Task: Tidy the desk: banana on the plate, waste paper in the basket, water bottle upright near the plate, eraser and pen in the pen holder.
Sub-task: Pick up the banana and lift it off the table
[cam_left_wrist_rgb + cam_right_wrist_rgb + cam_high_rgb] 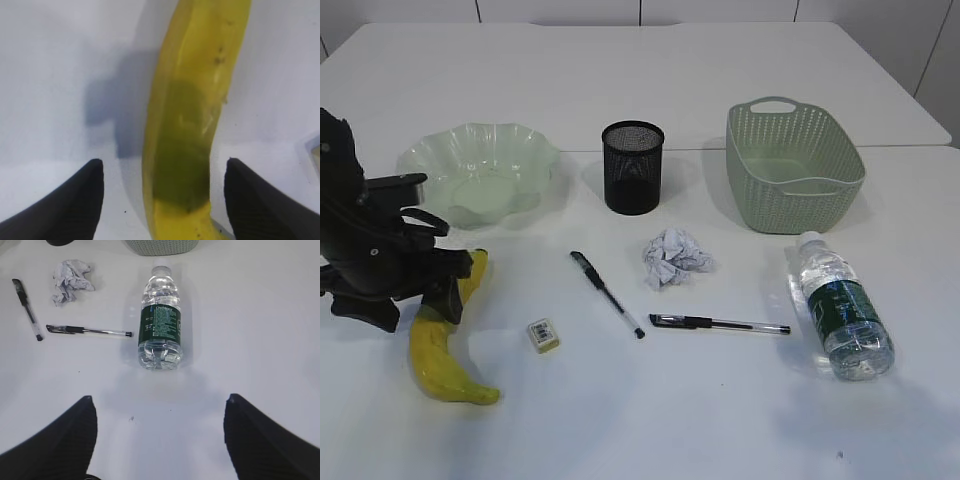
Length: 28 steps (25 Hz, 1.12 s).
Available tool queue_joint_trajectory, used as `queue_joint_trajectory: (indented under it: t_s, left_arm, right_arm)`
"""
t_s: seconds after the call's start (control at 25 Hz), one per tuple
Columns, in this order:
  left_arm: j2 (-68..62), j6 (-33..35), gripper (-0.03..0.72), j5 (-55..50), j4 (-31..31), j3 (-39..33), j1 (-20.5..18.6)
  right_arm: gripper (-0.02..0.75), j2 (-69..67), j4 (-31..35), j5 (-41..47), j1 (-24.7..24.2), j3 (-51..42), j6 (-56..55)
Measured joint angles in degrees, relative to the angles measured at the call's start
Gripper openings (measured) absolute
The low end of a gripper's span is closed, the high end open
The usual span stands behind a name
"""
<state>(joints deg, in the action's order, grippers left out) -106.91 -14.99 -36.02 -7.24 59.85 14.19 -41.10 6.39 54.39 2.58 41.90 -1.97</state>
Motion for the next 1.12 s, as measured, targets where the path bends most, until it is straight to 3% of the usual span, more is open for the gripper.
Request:
queue_joint_trajectory:
  t_s: [0.36, 0.68, 1.12]
  left_arm:
    - [-0.50, -0.59, 0.533, 2.24, 1.70, 0.00, 1.63]
    - [-0.50, -6.93, 0.529, 2.04, 9.95, 0.00, 2.64]
    - [-0.50, -7.33, 0.477, 1.96, 10.30, 0.00, 2.68]
  right_arm:
    - [0.585, 0.00, 0.00, 0.00, 0.00, 0.00, 0.00]
    - [0.585, 0.00, 0.00, 0.00, 0.00, 0.00, 0.00]
    - [0.586, 0.00, 0.00, 0.00, 0.00, 0.00, 0.00]
